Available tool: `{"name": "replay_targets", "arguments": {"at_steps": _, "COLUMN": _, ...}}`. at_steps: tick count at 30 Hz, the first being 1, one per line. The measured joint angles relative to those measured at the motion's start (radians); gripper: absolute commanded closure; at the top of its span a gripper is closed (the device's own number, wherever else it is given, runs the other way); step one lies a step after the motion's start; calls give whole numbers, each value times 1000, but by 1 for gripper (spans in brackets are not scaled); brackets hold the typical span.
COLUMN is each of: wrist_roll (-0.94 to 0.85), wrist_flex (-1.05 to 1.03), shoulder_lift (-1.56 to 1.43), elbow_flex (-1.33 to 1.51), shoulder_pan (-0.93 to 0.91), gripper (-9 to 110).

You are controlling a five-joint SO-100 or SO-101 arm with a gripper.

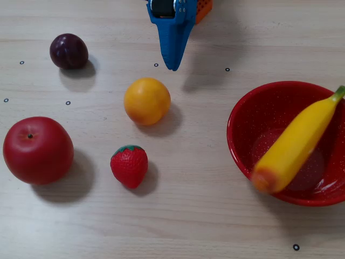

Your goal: Put the banana in the red bowl.

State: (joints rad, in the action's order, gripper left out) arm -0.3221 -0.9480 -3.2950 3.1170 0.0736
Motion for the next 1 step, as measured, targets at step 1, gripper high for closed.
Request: {"name": "replay_targets", "arguments": {"at_steps": 1, "wrist_roll": 0, "wrist_flex": 0, "shoulder_lift": 0, "elbow_flex": 0, "shoulder_pan": 0, "gripper": 101}}
